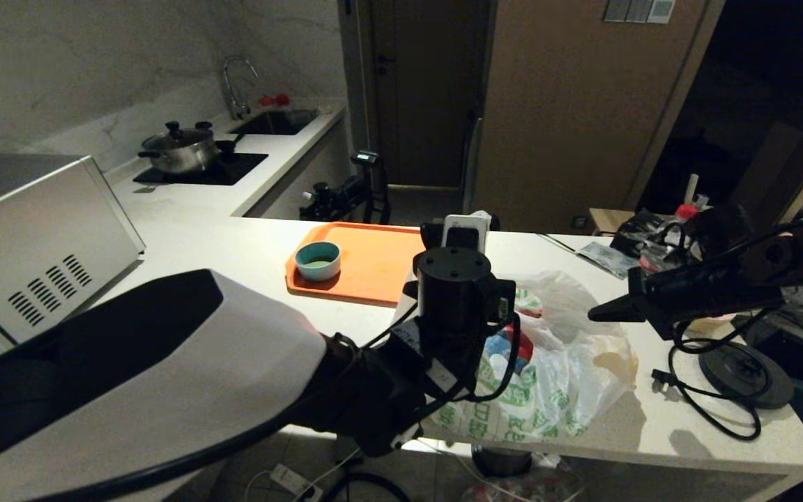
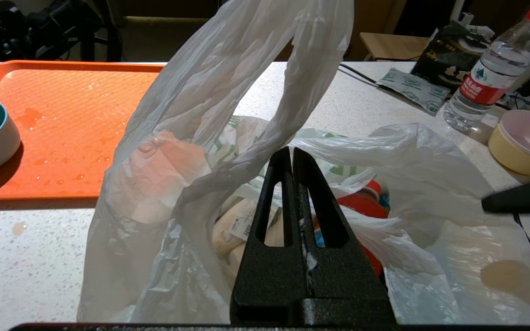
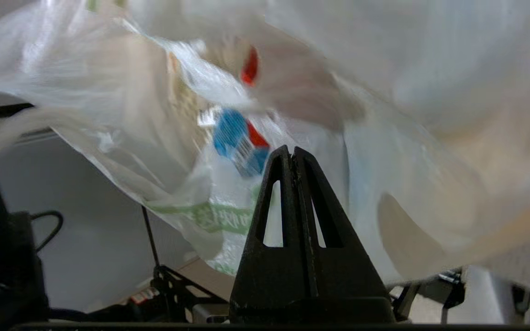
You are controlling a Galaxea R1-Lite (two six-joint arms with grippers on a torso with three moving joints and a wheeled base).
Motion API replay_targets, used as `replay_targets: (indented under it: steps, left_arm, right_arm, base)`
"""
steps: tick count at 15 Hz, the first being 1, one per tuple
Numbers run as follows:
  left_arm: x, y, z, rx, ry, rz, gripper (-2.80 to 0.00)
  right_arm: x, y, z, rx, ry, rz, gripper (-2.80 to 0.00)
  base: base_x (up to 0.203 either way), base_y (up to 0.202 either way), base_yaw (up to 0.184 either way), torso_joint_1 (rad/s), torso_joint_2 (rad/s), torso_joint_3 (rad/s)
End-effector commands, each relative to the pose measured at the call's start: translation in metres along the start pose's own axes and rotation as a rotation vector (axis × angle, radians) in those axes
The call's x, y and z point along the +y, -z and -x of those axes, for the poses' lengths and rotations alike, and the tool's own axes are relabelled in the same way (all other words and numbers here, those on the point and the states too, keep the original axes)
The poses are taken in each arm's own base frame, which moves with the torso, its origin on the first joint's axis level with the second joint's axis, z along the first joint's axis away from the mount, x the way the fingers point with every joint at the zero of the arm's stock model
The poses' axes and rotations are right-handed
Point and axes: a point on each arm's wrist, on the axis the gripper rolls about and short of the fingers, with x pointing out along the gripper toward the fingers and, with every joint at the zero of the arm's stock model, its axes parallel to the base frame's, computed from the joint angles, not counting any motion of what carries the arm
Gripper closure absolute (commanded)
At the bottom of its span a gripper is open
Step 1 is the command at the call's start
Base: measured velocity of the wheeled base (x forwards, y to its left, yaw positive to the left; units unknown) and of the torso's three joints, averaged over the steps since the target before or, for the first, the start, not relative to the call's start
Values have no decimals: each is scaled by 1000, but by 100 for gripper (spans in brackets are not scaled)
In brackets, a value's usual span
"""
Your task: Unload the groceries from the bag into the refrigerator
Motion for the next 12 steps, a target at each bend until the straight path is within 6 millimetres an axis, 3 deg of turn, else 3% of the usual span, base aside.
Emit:
replay_targets:
  steps: [1,4,5,12]
  left_arm:
    - [0,2,0,1,-3,0,0]
    - [1,4,0,5,-3,-4,0]
    - [2,5,-1,7,-3,-5,0]
    - [4,8,-3,12,-9,-5,0]
  right_arm:
    - [2,-14,-5,-7,-9,9,0]
    - [-3,-41,-18,34,6,9,0]
    - [-4,-43,-20,69,16,15,-280]
    - [33,-33,-47,164,87,195,-280]
  base:
    - [0,0,0,0,0,0]
    - [0,0,0,0,0,0]
    - [0,0,0,0,0,0]
    - [0,0,0,0,0,0]
